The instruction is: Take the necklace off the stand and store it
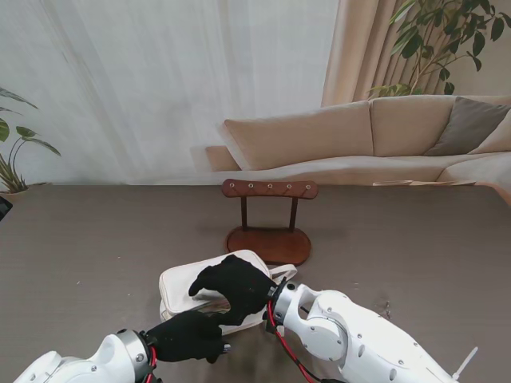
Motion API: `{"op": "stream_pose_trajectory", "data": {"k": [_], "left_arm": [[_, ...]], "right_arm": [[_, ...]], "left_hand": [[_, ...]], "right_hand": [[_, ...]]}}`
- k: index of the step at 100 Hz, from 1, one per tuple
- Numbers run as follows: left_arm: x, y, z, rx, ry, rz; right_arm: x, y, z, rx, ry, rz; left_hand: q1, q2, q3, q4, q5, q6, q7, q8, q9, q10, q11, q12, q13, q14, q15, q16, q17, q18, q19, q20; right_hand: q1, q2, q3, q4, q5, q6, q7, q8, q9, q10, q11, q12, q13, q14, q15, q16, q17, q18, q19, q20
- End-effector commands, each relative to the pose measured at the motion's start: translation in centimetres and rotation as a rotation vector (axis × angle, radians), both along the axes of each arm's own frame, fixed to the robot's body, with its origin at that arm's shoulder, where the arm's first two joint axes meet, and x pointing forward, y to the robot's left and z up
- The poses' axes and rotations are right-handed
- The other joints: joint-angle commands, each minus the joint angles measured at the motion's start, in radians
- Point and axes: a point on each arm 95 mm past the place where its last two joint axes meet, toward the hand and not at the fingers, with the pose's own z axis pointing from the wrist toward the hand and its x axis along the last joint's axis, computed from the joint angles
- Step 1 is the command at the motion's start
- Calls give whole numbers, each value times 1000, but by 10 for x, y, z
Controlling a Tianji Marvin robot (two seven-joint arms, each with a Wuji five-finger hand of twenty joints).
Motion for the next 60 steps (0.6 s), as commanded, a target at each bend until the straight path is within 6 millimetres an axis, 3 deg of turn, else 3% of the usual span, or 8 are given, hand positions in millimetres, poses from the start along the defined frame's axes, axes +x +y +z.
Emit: {"op": "stream_pose_trajectory", "data": {"k": [1, 24, 34, 42, 60], "left_arm": [[-2, 1, -2, 9, 17, 3], [-3, 4, -3, 11, 21, 11], [-5, 6, -3, 15, 24, 17], [-6, 7, -3, 17, 25, 23], [-12, 12, -3, 34, 39, 41]], "right_arm": [[-6, 2, 2, 11, 16, 10], [8, -8, 22, 60, 15, -49], [17, -15, 29, 60, 3, -92], [25, -21, 32, 58, -8, -132], [39, -37, 35, -9, -65, -215]], "left_hand": [[7, 1, -16, 10, 2, 3, 10, 4, -17, 24, 17, -3, 14, 33, -14, -1, -15, -31, 23, 0], [4, 3, -12, 10, 6, 1, 21, 9, -13, 21, 20, -1, 18, 31, -11, 0, -9, -31, 25, 0], [4, 4, -10, 11, 5, 1, 29, 14, -11, 21, 22, 0, 20, 27, -4, 3, -6, -32, 28, 1], [3, 4, -7, 10, 3, 2, 35, 19, -7, 21, 26, 3, 22, 27, 5, 8, -3, -32, 31, 2], [-2, 6, 0, 11, 3, 6, 49, 28, -2, 20, 34, 8, 26, 20, 27, 19, 5, -32, 38, 3]], "right_hand": [[-129, 3, -121, -55, -36, -20, -5, -11, -40, 3, -17, -14, 19, 21, 50, 24, -95, 47, -22, 18], [-114, 105, -226, -40, -37, -19, -11, -17, -43, 6, -21, -18, 18, 20, 46, 24, -87, 44, -57, 61], [-79, 180, -331, -16, -31, -17, -12, -18, -27, 8, -22, -17, 27, 18, 51, 27, -76, 45, -61, 86], [-44, 249, -473, 19, -27, -10, -12, -17, -12, 10, -22, -16, 37, 15, 58, 30, -67, 46, -58, 103], [-61, 278, -459, 48, -9, 13, -6, -14, 37, 18, -19, -15, 80, 16, 84, 40, -31, 45, -20, 118]]}}
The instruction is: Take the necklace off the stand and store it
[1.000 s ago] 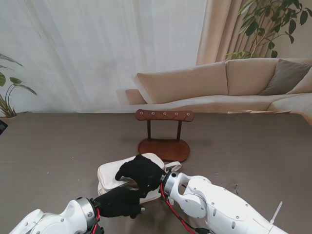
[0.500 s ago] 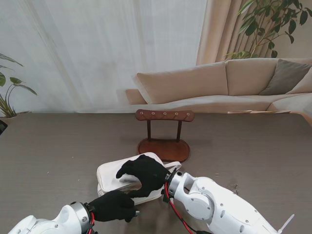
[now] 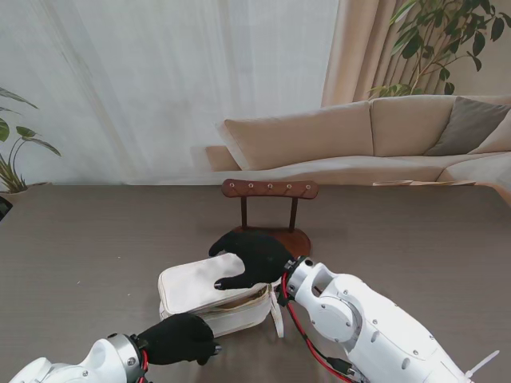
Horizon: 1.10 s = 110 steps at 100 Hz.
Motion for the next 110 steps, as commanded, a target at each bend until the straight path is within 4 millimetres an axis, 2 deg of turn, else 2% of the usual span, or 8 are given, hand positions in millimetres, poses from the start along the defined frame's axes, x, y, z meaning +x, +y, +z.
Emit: {"op": "stream_pose_trajectory", "data": {"k": [1, 8, 32, 67, 80, 87, 106, 110], "left_arm": [[-7, 0, -2, 10, 29, -1], [-10, 1, -3, 22, 36, 10], [-17, 7, -6, 29, 45, 44], [-22, 13, -21, 3, 101, 126], [-21, 14, -27, 6, 97, 145], [-20, 14, -28, 9, 96, 150], [-13, 14, -32, 4, 58, 179], [-11, 14, -34, 3, 50, 188]], "right_arm": [[6, -9, 0, -43, -13, -25], [12, -13, -3, -65, -20, -55], [37, -23, -14, -184, -8, -135], [49, -39, -15, -353, 58, -177], [45, -47, -18, -375, 83, -198], [42, -49, -21, -376, 101, -211], [29, -50, -24, -371, 207, -201], [27, -50, -25, -370, 223, -193]], "left_hand": [[-3, 7, 0, 11, 5, 7, 26, 13, 14, 9, 19, 8, 26, 20, 22, 19, 5, -32, 39, 3], [-4, 7, 2, 12, 4, 7, 28, 14, 15, 9, 21, 10, 27, 20, 24, 20, 5, -31, 39, 3], [-11, 8, 6, 12, 4, 2, 34, 18, 19, 6, 23, 12, 29, 13, 34, 25, 13, -32, 44, 4], [-8, 2, 11, 11, 6, 10, 32, 16, 20, 12, 22, 14, 29, 23, 35, 27, 8, -26, 43, 6], [-7, 0, 13, 10, 7, 10, 30, 16, 19, 14, 21, 14, 30, 25, 34, 26, 7, -25, 42, 6], [-7, 0, 14, 10, 7, 11, 30, 16, 19, 15, 20, 14, 30, 24, 34, 26, 7, -26, 42, 7], [-8, -2, 15, 10, 8, 9, 32, 17, 21, 13, 22, 15, 30, 21, 38, 28, 11, -25, 44, 8], [-8, -3, 16, 10, 8, 10, 32, 17, 21, 13, 22, 15, 31, 21, 40, 29, 12, -23, 45, 9]], "right_hand": [[-3, 36, -16, 36, -7, 10, -5, -4, 23, 18, -14, -11, 30, 4, 11, 14, -248, 31, 17, 29], [-6, 33, 21, 28, -1, 11, -5, -3, 32, 22, -17, -10, 37, 6, 17, 16, -248, 29, 35, 28], [-26, 49, 50, 25, -6, 20, -10, -3, 33, 28, -18, -9, 45, 6, 25, 19, -246, 26, 61, 27], [-74, 99, 47, 31, -36, 63, -17, 1, 16, 39, -14, -4, 44, 17, 38, 25, -252, 21, 80, 24], [-69, 95, 50, 33, 35, 153, 18, 21, 59, 57, -5, -1, 87, 23, 60, 34, -231, 26, 102, 28], [-68, 95, 55, 31, 90, 178, 46, 43, 94, 67, 11, 9, 123, 26, 90, 49, -214, 30, 126, 33], [-71, 109, 73, 30, 239, 146, 94, 101, 200, 65, 39, 31, 203, 16, 152, 78, -202, 29, 153, 31], [-71, 112, 89, 31, 286, 129, 99, 133, 242, 59, 40, 46, 224, 12, 172, 91, -196, 29, 165, 27]]}}
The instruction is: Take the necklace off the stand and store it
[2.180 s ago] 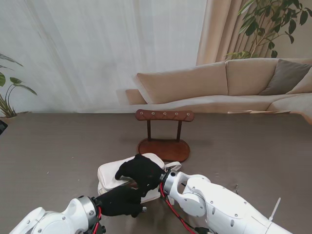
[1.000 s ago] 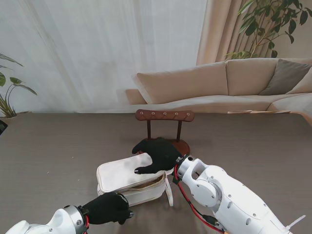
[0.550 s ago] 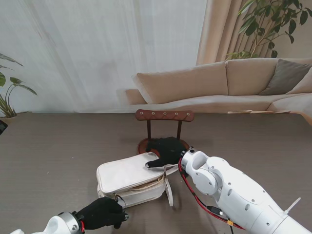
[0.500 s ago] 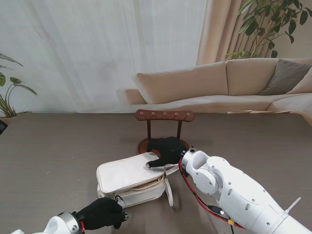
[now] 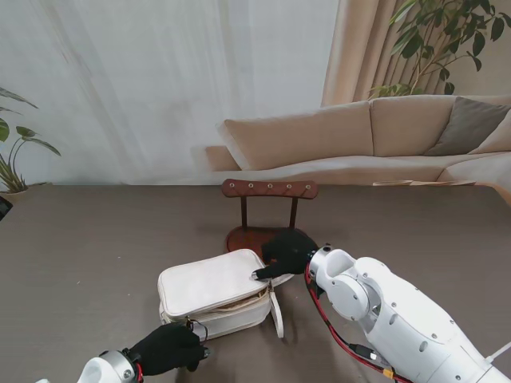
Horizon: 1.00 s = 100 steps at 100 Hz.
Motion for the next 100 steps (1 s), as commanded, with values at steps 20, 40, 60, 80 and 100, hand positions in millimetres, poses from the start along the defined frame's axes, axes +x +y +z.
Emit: {"op": "stream_pose_trajectory", "data": {"k": [20, 40, 60, 80, 100], "left_arm": [[9, 2, -7, 29, -13, 39], [21, 7, -6, 93, -62, 78], [32, 17, -1, 150, -101, 102], [44, 37, 5, 211, -130, 132], [58, 61, 14, 264, -120, 156]], "right_arm": [[-19, 6, -11, 58, 81, 29], [-34, 8, -12, 141, 133, 31], [-45, 12, -20, 227, 177, 52], [-58, 19, -29, 300, 221, 75], [-71, 26, -36, 349, 250, 95]], "left_hand": [[-13, -7, 22, 9, 11, 7, 23, 8, 24, 12, 16, 14, 32, 20, 28, 20, 14, -19, 47, 12], [-21, -11, 34, 8, 15, 4, 21, 6, 28, 10, 15, 12, 38, 21, 34, 22, 24, -17, 51, 14], [-27, -12, 40, 6, 16, -2, 22, 6, 31, 7, 16, 10, 38, 11, 37, 23, 31, -20, 53, 12], [-32, -13, 44, 5, 17, -7, 23, 7, 32, 1, 16, 8, 38, 7, 40, 24, 36, -23, 54, 9], [-33, -10, 43, 3, 13, -8, 23, 5, 29, -1, 16, 6, 38, 2, 41, 23, 40, -24, 58, 7]], "right_hand": [[-17, 38, 115, 16, 104, -42, 23, 72, 106, -2, 30, 44, 102, -9, 61, 37, -197, 24, 82, 23], [-10, 40, 141, 15, 118, -45, 16, 78, 120, -4, 36, 54, 110, -10, 70, 41, -198, 24, 91, 18], [2, 27, 169, 12, 122, -46, 13, 84, 129, -5, 35, 58, 111, -11, 71, 42, -204, 25, 93, 12], [13, 17, 190, 8, 123, -43, 9, 88, 133, -3, 34, 60, 111, -11, 74, 43, -204, 26, 96, 7], [20, 10, 205, 6, 109, -46, 5, 90, 132, -2, 35, 62, 104, -16, 69, 40, -207, 25, 99, 3]]}}
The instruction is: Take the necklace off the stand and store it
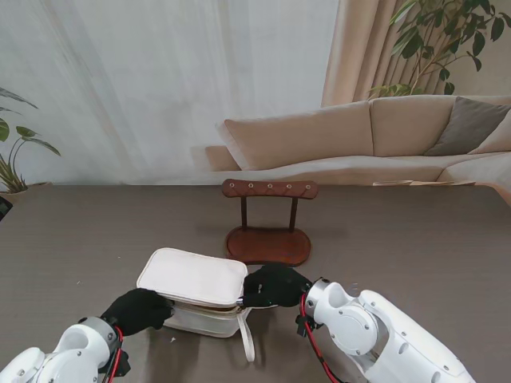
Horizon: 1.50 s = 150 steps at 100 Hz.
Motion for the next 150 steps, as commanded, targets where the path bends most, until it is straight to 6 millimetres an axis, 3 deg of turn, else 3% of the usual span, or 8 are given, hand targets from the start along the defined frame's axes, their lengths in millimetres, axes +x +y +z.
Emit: {"op": "stream_pose_trajectory", "data": {"k": [1, 28, 82, 91, 102, 123, 150], "left_arm": [[6, 9, 4, 32, 9, 8], [30, 26, 9, 69, 16, 37], [99, 23, 6, 104, -29, 29], [106, 24, 6, 117, -46, 43], [110, 28, 5, 118, -72, 69], [104, 32, 2, 93, -81, 85], [97, 34, -1, 97, -81, 89]], "right_arm": [[-15, 10, -10, 14, 37, 32], [-29, 13, -18, 79, 54, 53], [-50, 41, -24, 264, 100, 75], [-52, 47, -26, 284, 107, 70], [-51, 50, -26, 302, 101, 51], [-42, 43, -16, 313, 58, 11], [-31, 23, 18, 368, 25, -52]], "left_hand": [[-30, -9, 14, 3, 11, -7, 19, 6, 14, 1, 15, 6, 35, 4, 29, 22, 16, -25, 58, 6], [-27, -12, 14, 3, 11, -6, 20, 4, 12, 3, 16, 5, 29, 6, 33, 25, 10, -24, 57, 5], [-42, -13, 22, 1, 11, -19, 27, -2, 13, -8, 22, 3, 29, -12, 47, 32, 24, -30, 64, 3], [-43, -14, 27, -2, 10, -18, 28, -4, 13, -9, 22, 2, 30, -11, 47, 31, 24, -31, 64, 2], [-44, -18, 35, -5, 11, -18, 32, -5, 14, -7, 24, 1, 31, -9, 46, 30, 26, -29, 65, 0], [-44, -20, 37, -4, 11, -14, 31, -9, 15, -3, 23, -1, 33, 0, 36, 24, 21, -25, 62, -2], [-45, -19, 36, -4, 13, -16, 31, -10, 14, -5, 22, -2, 35, 1, 34, 23, 21, -24, 62, -2]], "right_hand": [[1, -1, 55, 6, -4, -57, -2, 21, 27, -38, 18, 8, 9, -6, -9, 1, -207, 25, 49, 3], [4, -4, 60, 5, -42, -60, -16, 15, 3, -46, 14, 7, -17, -10, -23, -5, -226, 23, 41, -5], [35, -32, 123, 6, -146, -75, -59, -24, -38, -52, -9, -15, -43, -1, -23, -6, -231, 26, 33, -3], [36, -35, 129, 4, -165, -79, -63, -32, -71, -11, -16, -19, -50, -2, -25, -7, -222, 27, 36, 0], [41, -40, 137, 4, -155, -80, -52, -38, -57, -34, 2, -18, -45, 3, -18, -5, -215, 29, 39, 2], [47, -48, 135, 1, -126, -82, -35, -42, -36, -15, 25, -9, -28, 8, -3, -2, -170, 43, 73, 16], [50, -69, 126, 3, 20, -94, 6, -24, 55, -6, 47, 3, 43, 22, 35, 11, -104, 74, 135, 37]]}}
